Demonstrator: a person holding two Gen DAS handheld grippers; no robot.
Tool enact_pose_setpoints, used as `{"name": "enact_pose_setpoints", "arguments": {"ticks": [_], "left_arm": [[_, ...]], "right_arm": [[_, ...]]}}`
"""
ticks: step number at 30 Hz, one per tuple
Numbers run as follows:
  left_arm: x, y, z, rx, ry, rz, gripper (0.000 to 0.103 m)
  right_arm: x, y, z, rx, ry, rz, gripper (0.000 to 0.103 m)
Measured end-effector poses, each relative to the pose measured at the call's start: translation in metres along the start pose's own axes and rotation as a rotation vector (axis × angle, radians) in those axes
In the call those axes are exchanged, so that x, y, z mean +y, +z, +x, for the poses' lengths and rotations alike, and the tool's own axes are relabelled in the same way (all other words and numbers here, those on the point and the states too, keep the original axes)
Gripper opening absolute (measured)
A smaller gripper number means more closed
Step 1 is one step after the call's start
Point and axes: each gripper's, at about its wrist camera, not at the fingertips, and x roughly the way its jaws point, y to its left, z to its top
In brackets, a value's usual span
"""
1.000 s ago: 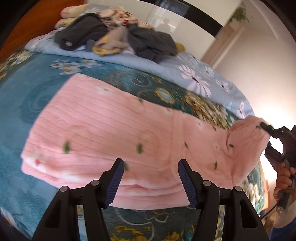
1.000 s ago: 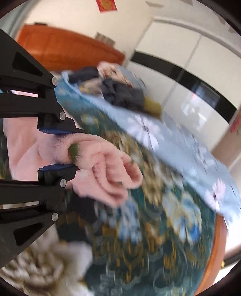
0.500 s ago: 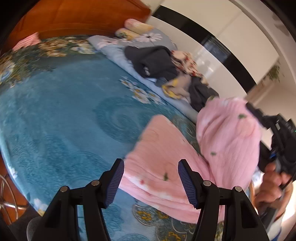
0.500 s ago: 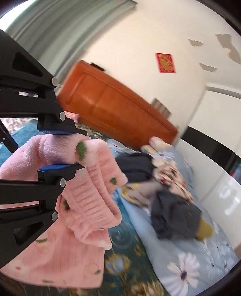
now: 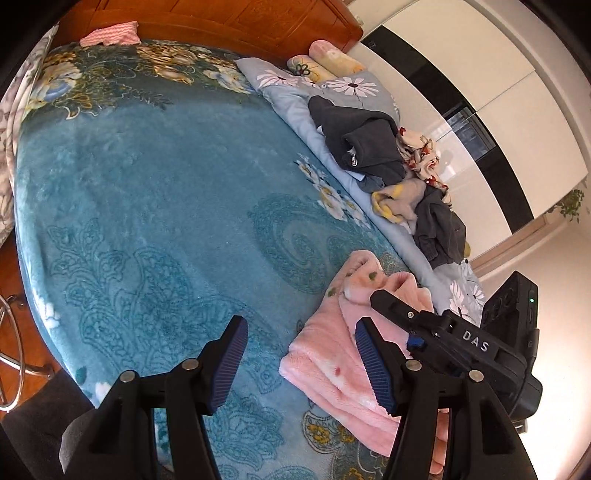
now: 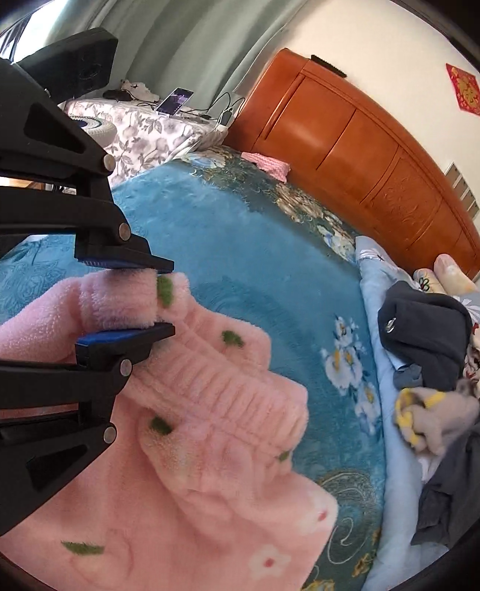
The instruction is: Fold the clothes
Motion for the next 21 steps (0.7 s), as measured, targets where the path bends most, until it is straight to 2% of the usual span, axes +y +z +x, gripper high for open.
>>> {"name": "enact_pose_setpoints", "arguments": {"ticks": [2, 5, 6, 8, 10, 12, 16, 19, 21], "left_arm": [[0.002, 0.000, 0.002, 0.005, -0.005, -0.015, 0.065], [0.000, -0.001, 0.003, 0.013, -0.019, -0.019, 0.065], [-0.002, -0.001, 0.003, 0.013, -0.021, -0.013, 0.065], [-0.008, -0.002, 0.004, 0.017, -0.038, 0.010, 0.065], [-0.016, -0.004, 0.008, 0.028, -0.064, 0.037, 0.065], [-0.028, -0.007, 0.015, 0.048, -0.098, 0.069, 0.065], [-0.055, -0.015, 0.034, 0.104, -0.127, 0.152, 0.065], [-0.068, -0.020, 0.056, 0.155, -0.085, 0.204, 0.066], [-0.071, -0.023, 0.062, 0.150, -0.052, 0.230, 0.065]], "right_arm": [[0.005, -0.001, 0.003, 0.030, -0.005, -0.039, 0.039], [0.012, -0.001, 0.006, 0.098, 0.042, -0.116, 0.051], [0.012, 0.000, 0.004, 0.100, 0.057, -0.136, 0.051], [0.006, 0.000, -0.011, 0.071, 0.082, -0.125, 0.051], [-0.011, 0.004, -0.037, 0.004, 0.134, -0.054, 0.052], [-0.032, 0.006, -0.063, -0.065, 0.157, 0.021, 0.057], [-0.083, 0.000, -0.107, -0.159, 0.042, 0.151, 0.059], [-0.116, -0.014, -0.129, -0.188, -0.016, 0.224, 0.059], [-0.133, -0.022, -0.140, -0.199, -0.048, 0.270, 0.059]]}}
